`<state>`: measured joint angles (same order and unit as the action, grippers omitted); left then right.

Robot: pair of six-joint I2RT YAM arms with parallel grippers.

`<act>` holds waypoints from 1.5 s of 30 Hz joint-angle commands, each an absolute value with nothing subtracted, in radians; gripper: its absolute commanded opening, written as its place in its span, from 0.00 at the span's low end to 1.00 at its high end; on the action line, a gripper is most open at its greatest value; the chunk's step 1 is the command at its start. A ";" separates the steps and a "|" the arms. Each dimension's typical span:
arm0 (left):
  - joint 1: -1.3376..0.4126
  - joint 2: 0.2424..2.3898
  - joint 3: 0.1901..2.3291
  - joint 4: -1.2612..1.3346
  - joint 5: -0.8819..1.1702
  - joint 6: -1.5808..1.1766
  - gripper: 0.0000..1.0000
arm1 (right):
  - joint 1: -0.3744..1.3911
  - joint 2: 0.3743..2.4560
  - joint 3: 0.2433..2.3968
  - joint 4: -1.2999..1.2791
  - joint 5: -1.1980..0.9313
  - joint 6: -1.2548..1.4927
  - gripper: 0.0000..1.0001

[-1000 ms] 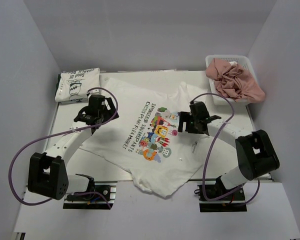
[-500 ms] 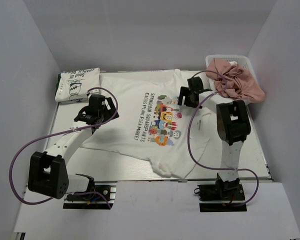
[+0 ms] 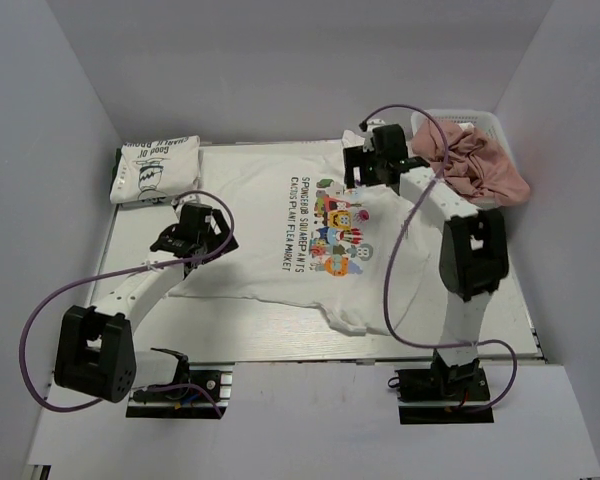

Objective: Fold and stack the t-shirts

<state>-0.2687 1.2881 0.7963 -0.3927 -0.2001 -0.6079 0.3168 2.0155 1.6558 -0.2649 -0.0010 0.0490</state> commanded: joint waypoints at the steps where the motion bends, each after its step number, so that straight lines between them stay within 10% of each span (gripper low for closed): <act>1: -0.273 1.194 0.747 -0.455 -0.264 -0.698 1.00 | 0.449 1.807 1.476 -0.253 0.067 0.115 0.90; 11: -0.267 1.008 0.632 -0.525 -0.367 -0.808 1.00 | 0.980 1.467 1.003 -0.502 0.357 0.457 0.90; 21: -0.267 0.963 0.601 -0.515 -0.380 -0.808 1.00 | 1.121 1.471 0.830 -0.514 0.327 0.630 0.87; 29: -0.267 0.963 0.601 -0.506 -0.380 -0.799 1.00 | 1.115 1.511 0.903 -0.664 0.514 0.672 0.02; 45: -0.267 1.020 0.624 -0.506 -0.380 -0.799 1.00 | 0.746 1.602 1.294 -0.471 0.299 0.005 0.00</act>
<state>-0.2649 0.9989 0.6102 -0.5152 -0.3630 -0.8017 0.8120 1.4948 1.1507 -0.5663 0.4210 0.2615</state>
